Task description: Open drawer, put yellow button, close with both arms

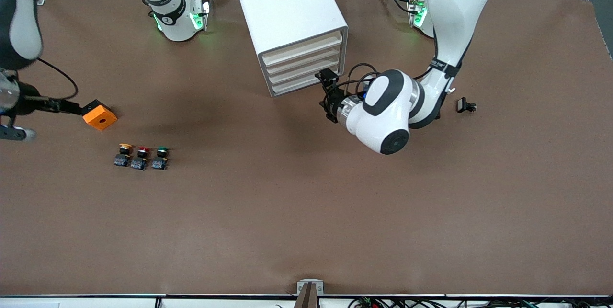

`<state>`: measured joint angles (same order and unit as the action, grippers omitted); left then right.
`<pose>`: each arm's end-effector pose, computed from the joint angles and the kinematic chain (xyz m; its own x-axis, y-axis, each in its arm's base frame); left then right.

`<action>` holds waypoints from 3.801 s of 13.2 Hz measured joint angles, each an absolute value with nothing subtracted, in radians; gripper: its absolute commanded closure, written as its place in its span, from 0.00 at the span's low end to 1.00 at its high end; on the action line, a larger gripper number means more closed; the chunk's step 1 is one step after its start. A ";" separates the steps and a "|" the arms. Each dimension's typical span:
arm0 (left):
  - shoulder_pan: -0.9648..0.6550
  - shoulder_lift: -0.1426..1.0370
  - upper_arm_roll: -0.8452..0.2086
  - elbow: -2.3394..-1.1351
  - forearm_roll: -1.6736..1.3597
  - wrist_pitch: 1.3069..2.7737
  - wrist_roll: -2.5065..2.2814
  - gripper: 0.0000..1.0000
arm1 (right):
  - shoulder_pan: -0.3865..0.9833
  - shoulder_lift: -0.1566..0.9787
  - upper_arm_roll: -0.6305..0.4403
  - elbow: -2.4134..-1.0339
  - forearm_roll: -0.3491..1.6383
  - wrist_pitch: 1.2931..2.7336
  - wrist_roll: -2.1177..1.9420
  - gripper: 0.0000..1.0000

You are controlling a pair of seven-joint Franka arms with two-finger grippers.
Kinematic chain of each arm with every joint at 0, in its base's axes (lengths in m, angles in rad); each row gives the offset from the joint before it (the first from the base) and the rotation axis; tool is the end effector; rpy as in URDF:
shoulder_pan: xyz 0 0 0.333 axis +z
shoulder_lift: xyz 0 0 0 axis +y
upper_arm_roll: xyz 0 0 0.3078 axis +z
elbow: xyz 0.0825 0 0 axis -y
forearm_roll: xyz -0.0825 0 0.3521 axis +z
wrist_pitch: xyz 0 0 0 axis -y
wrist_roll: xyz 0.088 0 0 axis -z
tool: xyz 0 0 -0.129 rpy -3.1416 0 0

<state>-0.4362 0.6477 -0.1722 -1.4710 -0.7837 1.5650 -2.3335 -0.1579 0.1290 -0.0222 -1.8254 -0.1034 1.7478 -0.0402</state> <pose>0.4709 -0.4173 0.3060 -0.4431 0.8867 -0.1323 0.5266 0.1380 -0.8389 0.5280 -0.1074 0.4286 0.9706 -0.1181 -0.2098 -0.1010 -0.9908 0.0902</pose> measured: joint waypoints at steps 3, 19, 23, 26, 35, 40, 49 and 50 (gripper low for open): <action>-0.444 0.693 -0.172 -1.470 -0.851 1.453 -2.365 0.00 | -0.171 0.179 -0.022 -1.981 -0.105 2.032 -0.040 0.00; -0.540 0.794 -0.173 -1.468 -0.948 1.319 -2.521 0.96 | -0.209 0.509 -0.021 -2.062 -0.104 2.530 -0.039 0.44; -0.540 0.794 -0.172 -1.462 -0.956 1.310 -2.498 1.00 | -0.209 0.521 -0.021 -2.045 -0.104 2.530 -0.038 0.65; -0.535 0.794 -0.168 -1.461 -0.956 1.309 -2.492 1.00 | -0.209 0.524 -0.020 -2.039 -0.104 2.523 -0.039 0.68; -0.445 0.794 -0.092 -1.419 -0.965 1.308 -2.441 0.92 | -0.177 0.362 0.007 -1.995 -0.104 2.147 -0.016 0.68; -0.409 0.794 -0.060 -1.381 -0.964 1.356 -2.419 0.00 | -0.029 0.188 0.014 -1.933 -0.095 1.766 0.223 0.68; -0.394 0.783 0.111 -1.212 -0.910 1.377 -2.239 0.00 | 0.347 0.127 0.022 -1.665 0.151 1.315 0.940 0.68; -0.391 0.775 0.123 -1.202 -0.852 1.377 -2.173 0.00 | 0.404 0.128 0.022 -1.657 0.180 1.329 1.044 0.68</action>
<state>-0.3908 0.7751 0.1227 -1.2024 -0.8516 1.3769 -2.1729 0.4038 0.1281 0.0224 -1.6574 0.1804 1.3286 1.0440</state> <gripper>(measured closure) 0.000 0.595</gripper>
